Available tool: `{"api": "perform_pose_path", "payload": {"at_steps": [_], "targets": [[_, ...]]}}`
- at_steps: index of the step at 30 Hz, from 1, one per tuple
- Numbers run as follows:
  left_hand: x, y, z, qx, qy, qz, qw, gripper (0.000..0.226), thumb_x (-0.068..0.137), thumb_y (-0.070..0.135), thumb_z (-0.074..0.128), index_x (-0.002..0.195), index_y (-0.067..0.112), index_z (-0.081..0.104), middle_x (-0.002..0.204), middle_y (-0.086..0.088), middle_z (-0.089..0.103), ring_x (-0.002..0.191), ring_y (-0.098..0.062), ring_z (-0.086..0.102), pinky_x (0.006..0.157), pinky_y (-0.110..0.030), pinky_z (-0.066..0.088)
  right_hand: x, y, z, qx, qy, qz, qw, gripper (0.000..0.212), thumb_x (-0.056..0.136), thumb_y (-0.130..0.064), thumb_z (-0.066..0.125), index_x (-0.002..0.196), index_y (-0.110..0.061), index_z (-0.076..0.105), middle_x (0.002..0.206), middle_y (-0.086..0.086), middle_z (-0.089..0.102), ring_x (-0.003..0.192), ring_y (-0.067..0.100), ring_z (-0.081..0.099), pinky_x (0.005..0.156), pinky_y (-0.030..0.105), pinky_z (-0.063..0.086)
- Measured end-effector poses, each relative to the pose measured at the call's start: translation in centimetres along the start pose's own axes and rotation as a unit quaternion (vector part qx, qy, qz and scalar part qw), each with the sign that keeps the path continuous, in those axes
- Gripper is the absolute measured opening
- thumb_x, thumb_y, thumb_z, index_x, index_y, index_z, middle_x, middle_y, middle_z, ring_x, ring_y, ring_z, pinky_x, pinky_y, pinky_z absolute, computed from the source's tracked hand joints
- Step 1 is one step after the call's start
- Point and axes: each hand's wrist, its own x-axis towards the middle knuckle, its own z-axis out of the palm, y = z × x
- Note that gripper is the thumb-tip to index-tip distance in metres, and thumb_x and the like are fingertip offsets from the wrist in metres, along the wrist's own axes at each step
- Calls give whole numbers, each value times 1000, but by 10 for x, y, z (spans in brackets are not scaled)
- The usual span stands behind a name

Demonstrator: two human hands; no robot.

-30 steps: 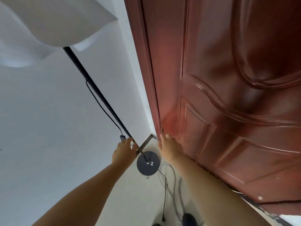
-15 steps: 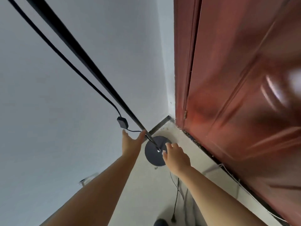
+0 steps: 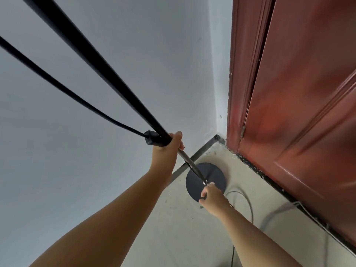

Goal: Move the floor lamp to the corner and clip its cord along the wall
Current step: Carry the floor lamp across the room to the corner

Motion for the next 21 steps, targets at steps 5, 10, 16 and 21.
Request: {"api": "perform_pose_path", "payload": {"at_steps": [5,10,16,21], "targets": [[5,1,0,1,-15,21,1000,33,88,20,55,56,15,49,48,11,49,60,-6,50,76,-27,41,21,13,7,102,66,9,993,67,90,-22,61,147,-14,26,152,8,32,137,26,38,106,40,42],[3,-1,0,8,-24,26,999,32,88,19,54,56,16,47,45,12,46,53,-3,48,73,-26,42,36,-6,19,2,-17,-12,1000,15,86,-23,58,72,-23,55,100,6,61,106,28,62,80,32,48],[3,9,-5,16,-24,-1,1000,33,88,18,53,56,15,48,48,9,47,55,-8,48,70,-24,43,-2,44,-9,17,-10,167,986,34,99,-22,38,109,1,60,117,23,64,113,36,60,92,35,50],[4,11,-7,20,-7,-30,999,31,87,17,53,56,15,48,47,9,47,49,-2,47,66,-22,41,-12,2,-77,417,91,74,901,50,100,-24,42,57,0,52,77,26,65,83,40,71,70,36,62]]}}
